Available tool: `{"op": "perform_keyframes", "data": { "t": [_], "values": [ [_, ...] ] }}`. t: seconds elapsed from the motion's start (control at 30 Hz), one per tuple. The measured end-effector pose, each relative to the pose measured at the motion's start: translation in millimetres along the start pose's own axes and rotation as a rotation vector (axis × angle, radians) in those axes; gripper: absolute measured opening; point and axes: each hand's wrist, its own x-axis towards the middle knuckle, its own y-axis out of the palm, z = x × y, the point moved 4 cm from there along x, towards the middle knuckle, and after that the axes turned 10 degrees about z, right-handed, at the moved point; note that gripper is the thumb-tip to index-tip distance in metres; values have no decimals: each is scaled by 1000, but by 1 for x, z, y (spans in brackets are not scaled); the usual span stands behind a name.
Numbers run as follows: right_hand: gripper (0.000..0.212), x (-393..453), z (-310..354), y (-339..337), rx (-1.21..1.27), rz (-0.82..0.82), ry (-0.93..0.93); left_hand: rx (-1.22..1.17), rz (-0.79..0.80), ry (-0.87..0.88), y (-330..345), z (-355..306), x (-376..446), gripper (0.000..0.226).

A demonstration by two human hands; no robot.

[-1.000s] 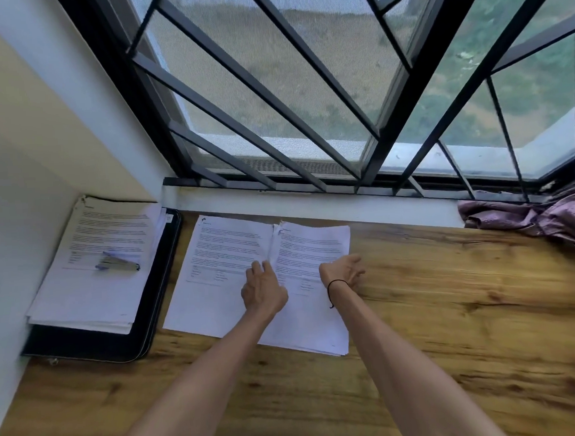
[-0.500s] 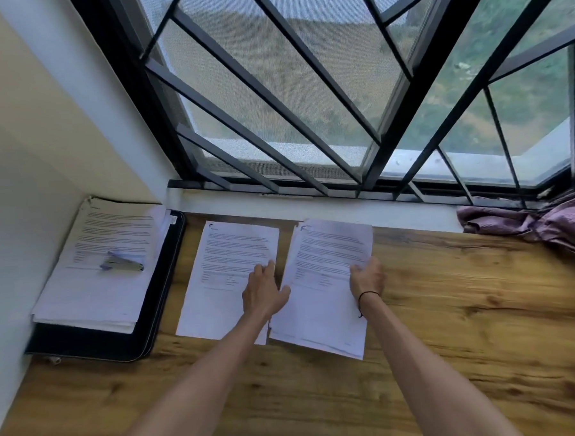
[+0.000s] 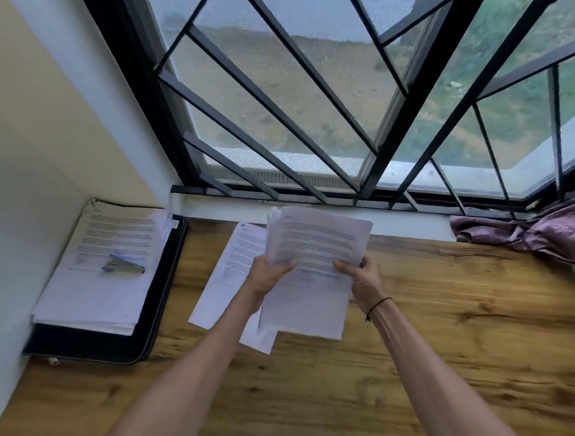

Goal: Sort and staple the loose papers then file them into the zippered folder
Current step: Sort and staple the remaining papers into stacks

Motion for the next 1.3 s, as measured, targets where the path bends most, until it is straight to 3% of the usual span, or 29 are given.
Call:
{"op": "perform_keyframes", "data": {
  "t": [0.1,0.2,0.33,0.47,0.57,0.8,0.93,1.1,1.3],
  "values": [
    [45,-4,25,32,16,201,-53,-34,-7,88,-10,-23,-5,36],
    [40,-8,49,54,-50,276,-144,0,-64,223,-19,-46,-16,31],
    [33,-9,63,76,-236,213,-322,100,-126,385,-26,-73,-35,23],
    [45,-9,49,91,-396,211,-319,238,-87,327,-40,-65,-43,37],
    [25,-5,33,91,-504,198,-312,140,-138,371,-50,-62,-54,58],
    [16,8,29,98,-567,128,-303,211,-165,394,-54,-71,-52,25],
    [19,11,30,107,-605,45,-328,223,-222,387,-60,-77,-45,26],
    [10,25,-1,111,-460,1,-133,84,-347,344,-89,-64,-30,28],
    [22,44,-49,116,-274,-54,140,264,-372,152,-111,-37,-3,37]
  ]
}}
